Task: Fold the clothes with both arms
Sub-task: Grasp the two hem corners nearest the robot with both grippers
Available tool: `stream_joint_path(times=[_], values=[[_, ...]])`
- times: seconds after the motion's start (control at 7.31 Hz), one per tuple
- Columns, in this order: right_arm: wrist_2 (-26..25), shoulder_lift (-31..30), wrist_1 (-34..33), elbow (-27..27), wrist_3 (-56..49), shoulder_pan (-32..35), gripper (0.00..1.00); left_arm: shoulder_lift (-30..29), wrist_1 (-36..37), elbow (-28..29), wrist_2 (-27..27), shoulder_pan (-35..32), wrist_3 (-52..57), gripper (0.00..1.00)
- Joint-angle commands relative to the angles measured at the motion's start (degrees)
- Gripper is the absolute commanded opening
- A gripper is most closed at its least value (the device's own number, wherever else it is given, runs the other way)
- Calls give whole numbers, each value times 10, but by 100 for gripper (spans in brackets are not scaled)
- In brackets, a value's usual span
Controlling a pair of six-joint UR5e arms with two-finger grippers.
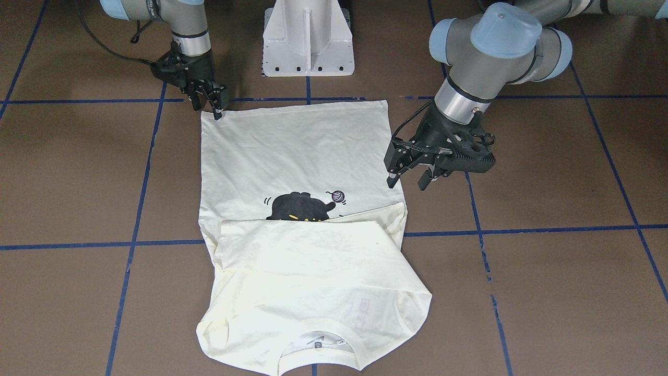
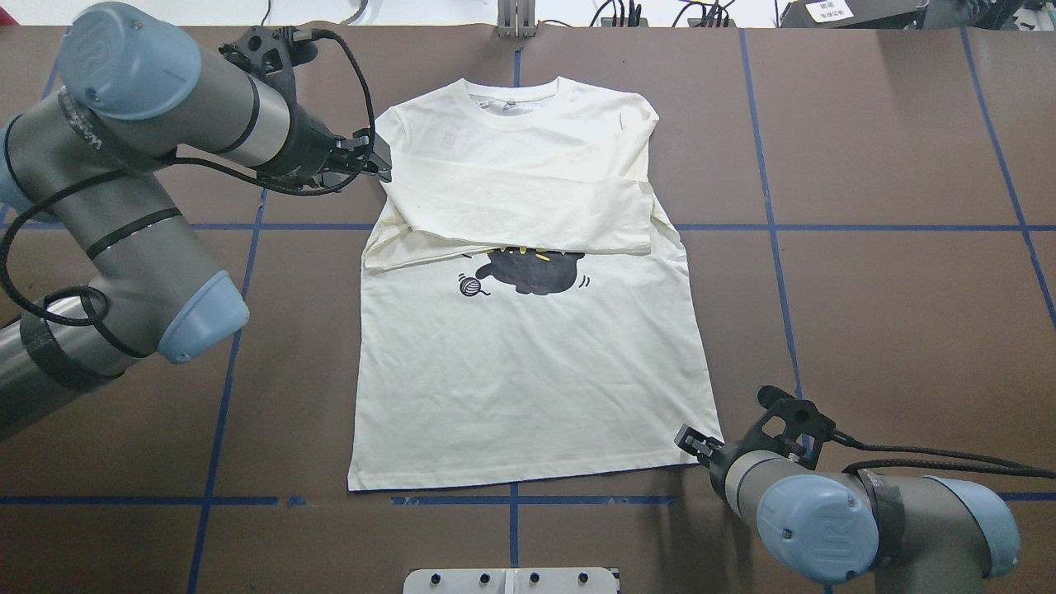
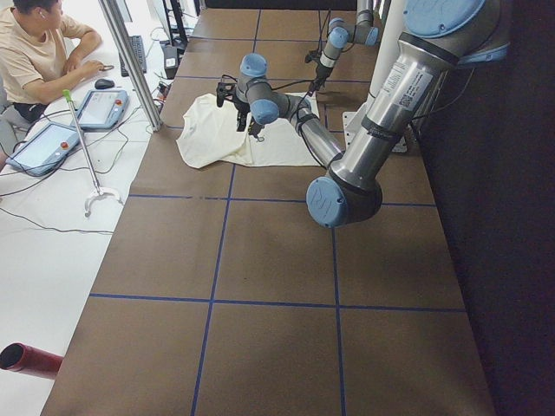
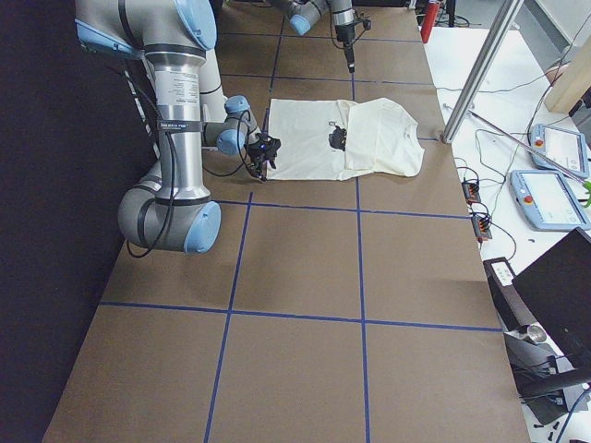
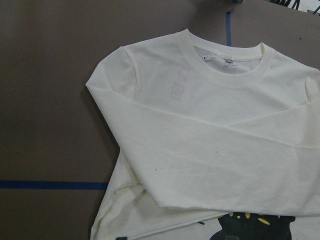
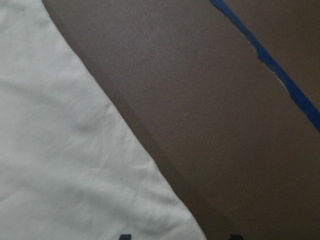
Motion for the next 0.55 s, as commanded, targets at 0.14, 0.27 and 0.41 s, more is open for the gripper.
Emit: stream_joint_path(times=[0.14,0.27,0.41], values=[[4,-1,-4,-1,0,-2,40,0,-20,13,1,1,-9,72],[4,-2,-4,-3,0,-2,41,0,-20,13,1,1,-8,72],[4,-2,-4,-6,0,-2,41,0,-21,16,1,1,-8,72]])
